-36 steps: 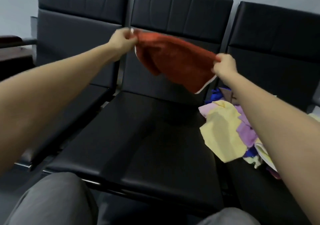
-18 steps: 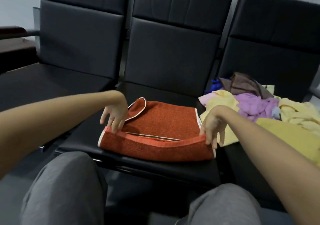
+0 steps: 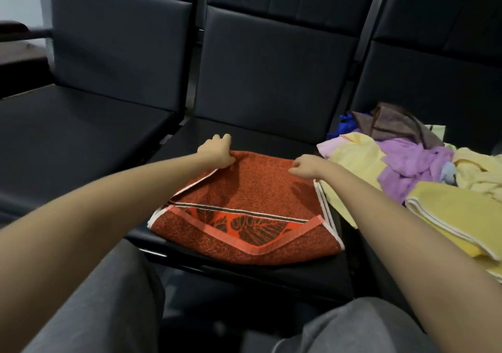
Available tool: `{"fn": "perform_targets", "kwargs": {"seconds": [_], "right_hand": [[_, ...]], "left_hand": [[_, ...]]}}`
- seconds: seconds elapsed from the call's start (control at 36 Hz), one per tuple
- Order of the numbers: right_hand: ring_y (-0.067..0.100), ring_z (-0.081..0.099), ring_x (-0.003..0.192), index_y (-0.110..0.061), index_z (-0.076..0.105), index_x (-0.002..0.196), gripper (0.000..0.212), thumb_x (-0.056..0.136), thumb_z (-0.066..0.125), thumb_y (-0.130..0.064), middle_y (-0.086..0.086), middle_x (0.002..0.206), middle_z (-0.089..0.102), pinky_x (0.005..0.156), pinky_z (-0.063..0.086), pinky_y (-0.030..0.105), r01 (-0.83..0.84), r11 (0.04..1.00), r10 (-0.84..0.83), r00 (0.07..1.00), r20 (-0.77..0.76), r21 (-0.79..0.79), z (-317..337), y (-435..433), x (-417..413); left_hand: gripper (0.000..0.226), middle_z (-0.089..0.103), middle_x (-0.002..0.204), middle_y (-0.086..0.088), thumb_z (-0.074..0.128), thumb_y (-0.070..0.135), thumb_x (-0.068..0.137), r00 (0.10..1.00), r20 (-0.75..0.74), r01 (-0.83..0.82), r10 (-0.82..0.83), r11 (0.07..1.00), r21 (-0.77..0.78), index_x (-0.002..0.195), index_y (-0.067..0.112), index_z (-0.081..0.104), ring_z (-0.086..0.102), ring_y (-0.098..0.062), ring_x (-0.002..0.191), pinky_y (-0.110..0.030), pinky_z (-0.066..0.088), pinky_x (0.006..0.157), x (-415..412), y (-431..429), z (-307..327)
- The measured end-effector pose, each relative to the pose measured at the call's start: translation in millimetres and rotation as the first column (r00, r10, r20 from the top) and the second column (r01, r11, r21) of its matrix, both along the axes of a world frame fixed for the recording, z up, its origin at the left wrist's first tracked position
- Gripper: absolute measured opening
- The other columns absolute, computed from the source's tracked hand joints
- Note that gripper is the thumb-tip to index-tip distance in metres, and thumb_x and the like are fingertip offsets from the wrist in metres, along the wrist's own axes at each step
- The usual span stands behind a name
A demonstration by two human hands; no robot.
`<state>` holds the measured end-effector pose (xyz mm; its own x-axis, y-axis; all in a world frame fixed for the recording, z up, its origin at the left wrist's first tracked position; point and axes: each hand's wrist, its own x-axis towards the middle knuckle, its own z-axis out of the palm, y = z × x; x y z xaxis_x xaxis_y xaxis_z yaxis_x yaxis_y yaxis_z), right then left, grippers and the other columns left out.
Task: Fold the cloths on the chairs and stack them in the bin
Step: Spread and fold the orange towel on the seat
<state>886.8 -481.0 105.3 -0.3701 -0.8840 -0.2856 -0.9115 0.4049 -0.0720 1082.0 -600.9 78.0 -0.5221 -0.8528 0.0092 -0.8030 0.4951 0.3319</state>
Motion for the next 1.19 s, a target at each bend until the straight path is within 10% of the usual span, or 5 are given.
{"fn": "perform_targets", "kwargs": {"seconds": [0.25,0.42,0.58,0.86,1.19], "right_hand": [[0.033,0.013,0.146,-0.033,0.001,0.152,0.066,0.098,0.034,-0.053,0.012,0.16,-0.001,0.118,0.014,0.045,-0.062,0.941,0.049,0.998,0.048,0.333,-39,-8,-4],[0.036,0.007,0.146,-0.033,-0.006,0.152,0.068,0.098,0.029,-0.056,0.016,0.158,-0.014,0.119,0.009,0.044,0.033,0.961,-0.057,0.995,0.079,0.274,-52,-14,-19],[0.046,-0.006,0.143,-0.039,-0.004,0.15,0.061,0.098,0.022,-0.057,0.009,0.159,-0.015,0.117,0.002,0.054,0.096,0.984,-0.105,0.993,0.059,0.148,-72,-19,-22],[0.032,-0.004,0.146,-0.022,0.01,0.153,0.059,0.102,0.029,-0.043,0.015,0.159,-0.004,0.118,0.002,0.041,0.111,0.984,-0.097,0.99,0.1,-0.141,-83,-20,-16],[0.014,0.058,0.101,-0.023,0.069,0.09,0.026,0.096,0.049,-0.039,-0.004,0.104,0.065,0.092,0.041,0.03,-0.005,0.967,0.118,0.893,0.434,-0.253,-53,18,-10]], "left_hand": [[0.03,0.063,0.116,-0.019,0.05,0.018,0.094,0.916,-0.208,-0.296,0.342,0.929,0.224,0.112,-0.004,0.06,0.059,-0.037,0.109,-0.035,0.047,0.084,-6,-22,-16],[0.02,0.052,0.066,-0.006,0.041,0.005,0.092,0.232,-0.577,0.09,0.783,0.573,0.815,0.074,0.006,0.049,0.055,-0.019,0.058,-0.029,0.05,0.064,8,-61,9],[0.047,0.051,0.13,-0.021,0.051,0.009,0.085,0.744,-0.418,-0.443,0.521,0.853,0.275,0.13,0.0,0.044,0.05,-0.038,0.119,-0.042,0.043,0.097,21,-84,-14],[0.062,-0.005,0.16,0.006,0.023,0.063,0.095,0.809,0.398,0.412,-0.432,0.9,0.139,0.149,0.043,0.002,-0.006,-0.017,0.147,-0.049,-0.006,0.116,-4,-23,-51],[0.027,0.06,0.103,-0.008,0.053,0.035,0.094,0.91,-0.198,0.355,-0.365,0.931,-0.083,0.104,0.012,0.064,0.056,-0.026,0.101,-0.036,0.043,0.089,2,-13,-46]]}}
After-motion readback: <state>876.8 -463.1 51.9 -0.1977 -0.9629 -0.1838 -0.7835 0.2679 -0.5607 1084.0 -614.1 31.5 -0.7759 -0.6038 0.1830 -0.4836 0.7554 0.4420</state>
